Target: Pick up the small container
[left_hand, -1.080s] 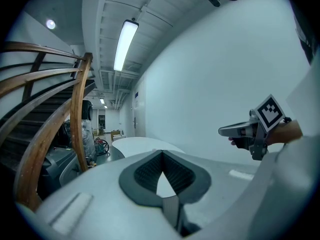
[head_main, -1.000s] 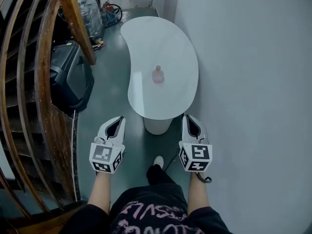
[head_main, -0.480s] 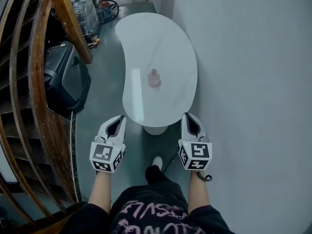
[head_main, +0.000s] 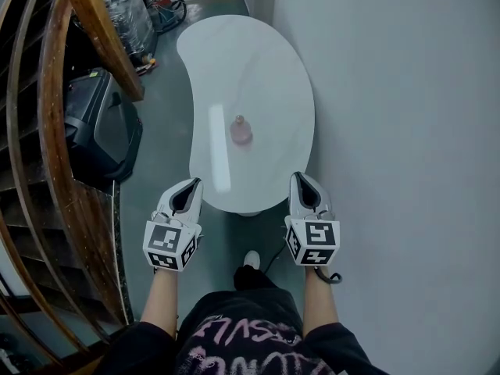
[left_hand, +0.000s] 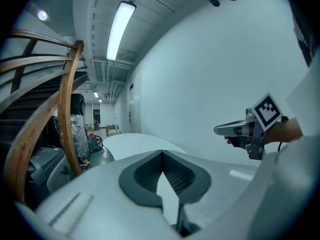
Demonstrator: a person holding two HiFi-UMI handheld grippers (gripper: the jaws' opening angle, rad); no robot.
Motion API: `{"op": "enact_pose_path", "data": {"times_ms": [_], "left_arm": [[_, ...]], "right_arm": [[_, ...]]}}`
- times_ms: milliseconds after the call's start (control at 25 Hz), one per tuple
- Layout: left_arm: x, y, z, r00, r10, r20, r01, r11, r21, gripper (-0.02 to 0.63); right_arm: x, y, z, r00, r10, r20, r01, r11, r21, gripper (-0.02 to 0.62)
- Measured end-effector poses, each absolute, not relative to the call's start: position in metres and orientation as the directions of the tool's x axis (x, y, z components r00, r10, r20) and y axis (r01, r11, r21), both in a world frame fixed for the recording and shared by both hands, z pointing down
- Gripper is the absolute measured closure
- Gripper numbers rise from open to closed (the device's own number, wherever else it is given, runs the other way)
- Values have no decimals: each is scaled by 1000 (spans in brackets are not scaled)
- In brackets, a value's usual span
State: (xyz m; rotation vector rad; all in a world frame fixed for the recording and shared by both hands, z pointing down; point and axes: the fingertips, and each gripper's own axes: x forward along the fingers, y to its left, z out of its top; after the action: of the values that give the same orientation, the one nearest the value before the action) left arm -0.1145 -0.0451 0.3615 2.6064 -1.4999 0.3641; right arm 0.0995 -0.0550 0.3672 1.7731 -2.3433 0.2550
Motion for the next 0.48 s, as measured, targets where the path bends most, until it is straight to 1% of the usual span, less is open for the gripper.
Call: {"op": "enact_pose_path", "data": {"times_ms": [480], "left_arm": [[-93,-79,373,466,-831,303,-864,-501,-45,604]], "right_arm": [[121,-97,380,-291,-920,264,-956,289,-48,583]]}}
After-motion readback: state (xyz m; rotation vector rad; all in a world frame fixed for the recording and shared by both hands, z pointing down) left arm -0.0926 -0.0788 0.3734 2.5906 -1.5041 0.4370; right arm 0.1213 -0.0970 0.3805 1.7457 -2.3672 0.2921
